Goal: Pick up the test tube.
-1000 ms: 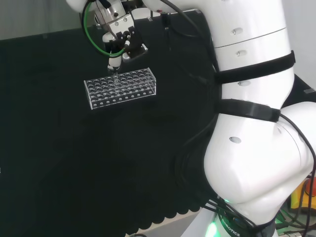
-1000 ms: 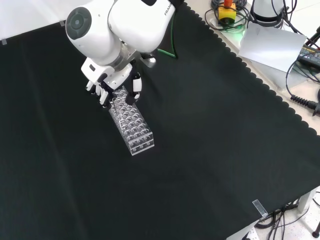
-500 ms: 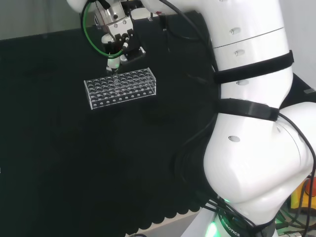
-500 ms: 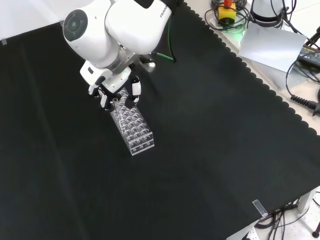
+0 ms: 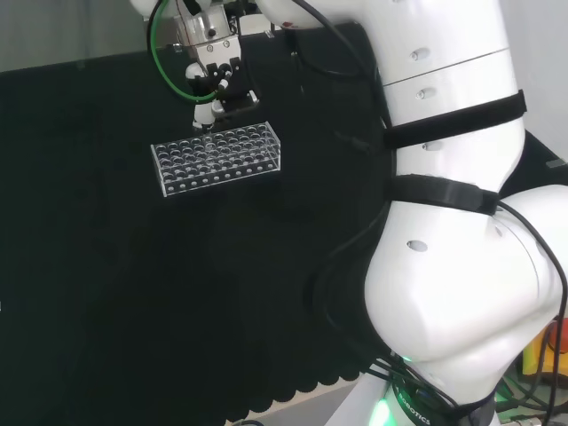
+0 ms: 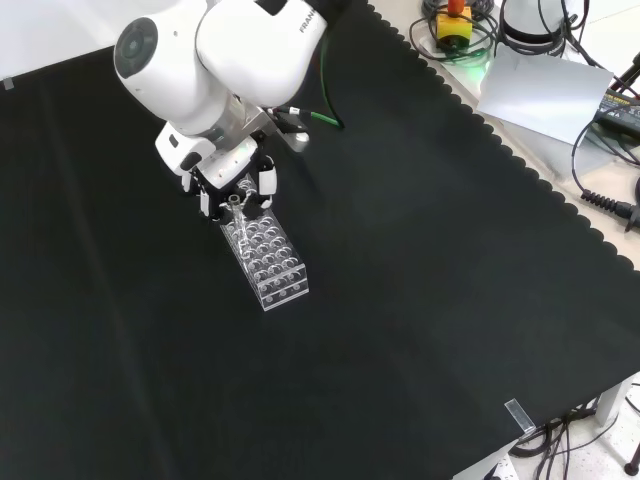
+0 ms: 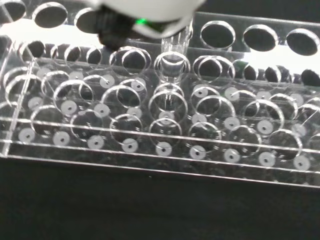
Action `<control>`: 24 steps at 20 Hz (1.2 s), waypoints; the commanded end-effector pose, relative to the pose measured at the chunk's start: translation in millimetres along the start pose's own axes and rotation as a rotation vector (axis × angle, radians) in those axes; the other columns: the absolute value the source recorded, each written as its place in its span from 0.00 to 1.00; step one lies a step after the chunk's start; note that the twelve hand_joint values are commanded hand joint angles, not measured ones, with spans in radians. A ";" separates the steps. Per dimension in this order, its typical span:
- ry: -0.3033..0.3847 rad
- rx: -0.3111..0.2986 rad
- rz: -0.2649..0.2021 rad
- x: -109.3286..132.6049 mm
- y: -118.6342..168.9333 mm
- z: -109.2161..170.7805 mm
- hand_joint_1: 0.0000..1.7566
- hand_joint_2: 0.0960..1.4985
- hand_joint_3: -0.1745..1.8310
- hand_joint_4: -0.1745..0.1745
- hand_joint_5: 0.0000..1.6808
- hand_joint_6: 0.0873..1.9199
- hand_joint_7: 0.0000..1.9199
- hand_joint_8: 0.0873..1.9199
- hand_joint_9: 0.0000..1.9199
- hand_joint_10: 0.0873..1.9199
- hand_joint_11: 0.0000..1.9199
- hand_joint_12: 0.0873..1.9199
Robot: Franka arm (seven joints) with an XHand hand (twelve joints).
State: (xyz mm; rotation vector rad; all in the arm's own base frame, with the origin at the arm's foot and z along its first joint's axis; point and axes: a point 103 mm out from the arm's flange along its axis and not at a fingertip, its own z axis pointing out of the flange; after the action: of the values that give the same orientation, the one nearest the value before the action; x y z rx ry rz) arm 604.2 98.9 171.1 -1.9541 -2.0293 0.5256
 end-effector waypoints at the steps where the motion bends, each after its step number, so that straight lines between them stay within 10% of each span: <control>1: 0.195 -0.025 0.085 4.0 8.6 6.1 0.70 0.52 0.26 0.02 0.71 0.31 0.76 0.24 0.75 0.29 0.40 0.64; 9: 0.310 -0.094 0.082 11.6 5.6 -7.3 0.75 0.37 0.44 0.00 0.76 0.30 0.70 0.30 0.79 0.28 0.51 0.57; 24: 0.365 -0.128 0.064 2.2 -17.0 -34.6 0.75 0.34 0.48 0.00 0.77 0.30 0.71 0.31 0.81 0.28 0.54 0.55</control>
State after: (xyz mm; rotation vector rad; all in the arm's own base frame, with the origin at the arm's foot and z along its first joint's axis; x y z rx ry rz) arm 606.4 106.5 196.4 -2.0194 -1.8184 0.0766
